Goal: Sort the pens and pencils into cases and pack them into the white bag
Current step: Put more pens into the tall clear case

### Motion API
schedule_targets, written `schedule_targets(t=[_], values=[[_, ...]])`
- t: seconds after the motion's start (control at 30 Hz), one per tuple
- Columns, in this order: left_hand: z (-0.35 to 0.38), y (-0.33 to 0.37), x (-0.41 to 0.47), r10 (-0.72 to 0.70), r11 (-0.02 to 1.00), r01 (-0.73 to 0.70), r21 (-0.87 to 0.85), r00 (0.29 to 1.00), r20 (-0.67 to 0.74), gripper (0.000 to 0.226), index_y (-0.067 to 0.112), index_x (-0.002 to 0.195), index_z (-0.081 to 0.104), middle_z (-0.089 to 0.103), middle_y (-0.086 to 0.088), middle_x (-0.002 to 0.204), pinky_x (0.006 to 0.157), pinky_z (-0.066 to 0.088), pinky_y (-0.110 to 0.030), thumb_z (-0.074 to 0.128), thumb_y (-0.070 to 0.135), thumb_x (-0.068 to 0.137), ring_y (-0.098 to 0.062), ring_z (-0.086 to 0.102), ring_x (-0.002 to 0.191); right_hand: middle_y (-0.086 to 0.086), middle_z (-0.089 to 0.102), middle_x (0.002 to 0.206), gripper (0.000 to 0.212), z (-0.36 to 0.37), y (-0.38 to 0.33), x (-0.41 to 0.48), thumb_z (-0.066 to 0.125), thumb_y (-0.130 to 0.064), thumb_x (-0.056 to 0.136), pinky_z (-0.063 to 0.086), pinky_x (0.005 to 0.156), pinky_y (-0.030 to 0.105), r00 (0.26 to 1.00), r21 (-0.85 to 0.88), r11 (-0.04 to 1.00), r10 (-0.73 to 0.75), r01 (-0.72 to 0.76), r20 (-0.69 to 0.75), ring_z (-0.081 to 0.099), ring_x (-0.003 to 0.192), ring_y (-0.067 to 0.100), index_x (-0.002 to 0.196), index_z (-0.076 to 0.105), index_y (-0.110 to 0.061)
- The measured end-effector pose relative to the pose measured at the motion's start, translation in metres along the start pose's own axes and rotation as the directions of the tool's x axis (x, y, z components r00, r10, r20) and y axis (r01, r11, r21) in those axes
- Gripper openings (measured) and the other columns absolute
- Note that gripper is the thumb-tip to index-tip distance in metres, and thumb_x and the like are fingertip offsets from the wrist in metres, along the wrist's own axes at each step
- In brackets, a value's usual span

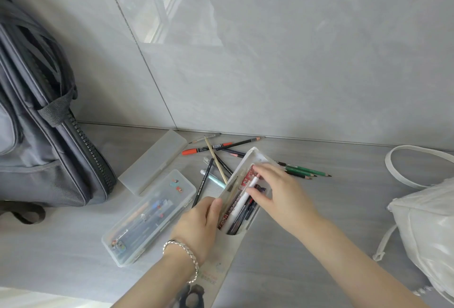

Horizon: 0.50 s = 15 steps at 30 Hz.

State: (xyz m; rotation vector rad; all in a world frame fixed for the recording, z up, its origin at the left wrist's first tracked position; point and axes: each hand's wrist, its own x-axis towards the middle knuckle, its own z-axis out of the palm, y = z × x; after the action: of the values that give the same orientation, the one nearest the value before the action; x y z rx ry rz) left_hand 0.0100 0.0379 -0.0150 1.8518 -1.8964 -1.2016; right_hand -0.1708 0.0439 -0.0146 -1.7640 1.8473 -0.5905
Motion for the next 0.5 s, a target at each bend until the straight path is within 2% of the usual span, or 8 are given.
schedule_targets(t=[0.17,0.27,0.33,0.4,0.5], values=[[0.000,0.002,0.001,-0.001,1.000,0.001,-0.003,1.000,-0.021,0.036,0.027,0.065,0.041,0.044,0.007,0.058,0.056,0.034,-0.022,0.030,0.039,0.097,-0.009,0.044,0.058,-0.005,0.056,0.125,0.053,0.006,-0.011,-0.010,0.068,-0.025,0.081,0.036,0.096,0.016,1.000,0.109,0.994,0.018,-0.019,0.006,0.053,0.115,0.011,0.130,0.049,-0.022],[0.002,0.005,0.002,0.016,1.000,-0.016,-0.027,1.000,-0.024,0.037,0.026,0.063,0.040,0.044,0.007,0.057,0.056,0.034,-0.024,0.031,0.038,0.096,-0.011,0.044,0.057,-0.004,0.055,0.124,0.058,0.007,-0.011,-0.008,0.072,-0.033,0.077,0.041,0.096,0.025,0.997,0.088,0.994,0.065,-0.061,-0.040,0.054,0.113,0.016,0.129,0.048,-0.023],[0.002,0.006,0.003,0.020,0.999,-0.022,-0.048,0.999,-0.031,0.037,0.026,0.062,0.040,0.043,0.007,0.056,0.055,0.032,-0.024,0.032,0.037,0.097,-0.010,0.042,0.056,-0.004,0.064,0.111,0.055,0.008,-0.009,-0.006,0.069,-0.047,0.073,0.034,0.093,0.026,0.986,-0.053,0.998,0.034,-0.043,-0.165,0.056,0.104,0.017,0.119,0.055,-0.021],[0.001,0.008,0.004,0.021,0.997,-0.024,-0.070,0.999,-0.047,0.037,0.027,0.061,0.039,0.043,0.008,0.057,0.055,0.031,-0.022,0.033,0.036,0.097,-0.008,0.042,0.056,-0.009,0.069,0.092,0.053,0.010,-0.005,-0.005,0.055,-0.061,0.069,0.029,0.090,0.030,0.958,-0.230,0.973,-0.055,-0.012,-0.283,0.053,0.097,0.013,0.104,0.061,-0.021],[0.000,0.008,0.006,0.018,0.998,-0.021,-0.059,0.999,-0.043,0.037,0.026,0.062,0.039,0.043,0.007,0.058,0.056,0.033,-0.023,0.032,0.037,0.097,-0.009,0.042,0.057,-0.008,0.069,0.088,0.055,0.015,0.000,-0.008,0.043,-0.062,0.074,0.026,0.092,0.034,0.957,-0.319,0.948,-0.071,-0.023,-0.282,0.055,0.096,0.013,0.099,0.065,-0.019]])
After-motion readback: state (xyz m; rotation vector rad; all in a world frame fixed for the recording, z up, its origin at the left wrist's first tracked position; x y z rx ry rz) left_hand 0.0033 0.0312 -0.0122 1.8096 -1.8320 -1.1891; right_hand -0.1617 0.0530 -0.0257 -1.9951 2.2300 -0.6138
